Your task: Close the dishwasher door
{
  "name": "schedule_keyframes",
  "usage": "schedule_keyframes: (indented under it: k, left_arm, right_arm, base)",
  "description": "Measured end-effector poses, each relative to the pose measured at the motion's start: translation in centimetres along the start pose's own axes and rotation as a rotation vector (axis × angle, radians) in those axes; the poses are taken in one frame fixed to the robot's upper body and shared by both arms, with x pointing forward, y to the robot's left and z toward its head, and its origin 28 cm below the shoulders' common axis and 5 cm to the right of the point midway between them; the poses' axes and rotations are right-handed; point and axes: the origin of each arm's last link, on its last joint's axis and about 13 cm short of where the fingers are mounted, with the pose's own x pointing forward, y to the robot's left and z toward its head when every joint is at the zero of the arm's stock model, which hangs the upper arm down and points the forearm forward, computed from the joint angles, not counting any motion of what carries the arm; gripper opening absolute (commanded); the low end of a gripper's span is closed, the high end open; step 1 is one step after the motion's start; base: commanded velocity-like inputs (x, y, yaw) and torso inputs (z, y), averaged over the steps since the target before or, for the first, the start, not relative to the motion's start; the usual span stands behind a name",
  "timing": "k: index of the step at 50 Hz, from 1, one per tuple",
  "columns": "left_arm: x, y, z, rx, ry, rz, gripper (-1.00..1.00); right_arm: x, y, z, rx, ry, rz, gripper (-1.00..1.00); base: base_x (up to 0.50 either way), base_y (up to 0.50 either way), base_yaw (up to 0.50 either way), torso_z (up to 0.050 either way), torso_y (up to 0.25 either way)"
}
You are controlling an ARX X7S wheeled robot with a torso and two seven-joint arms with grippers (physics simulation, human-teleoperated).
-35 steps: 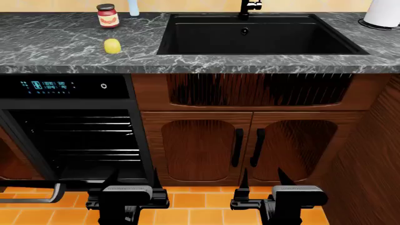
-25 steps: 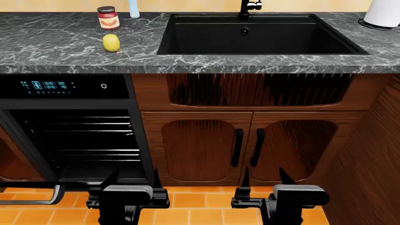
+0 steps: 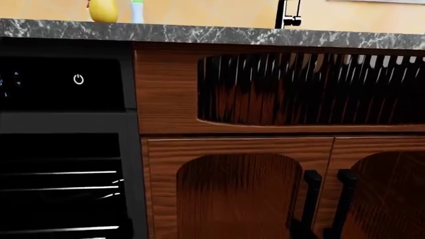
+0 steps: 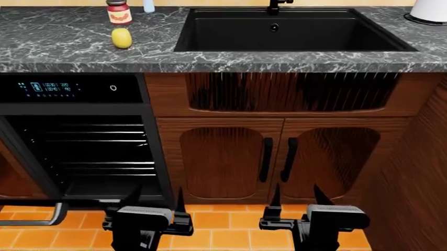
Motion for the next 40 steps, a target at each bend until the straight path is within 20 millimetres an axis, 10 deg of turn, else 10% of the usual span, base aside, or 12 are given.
schedule_keyframes:
  k: [40]
  left_arm:
    - [0.01, -0.02, -0.11, 0.005, 0.003, 0.012, 1.00]
  right_arm:
    - [-0.14, 0.00, -0.04, -0.016, -0.019, -0.008, 1.00]
  base:
    - [0.00, 0.00, 0.00, -0.050, 0.000]
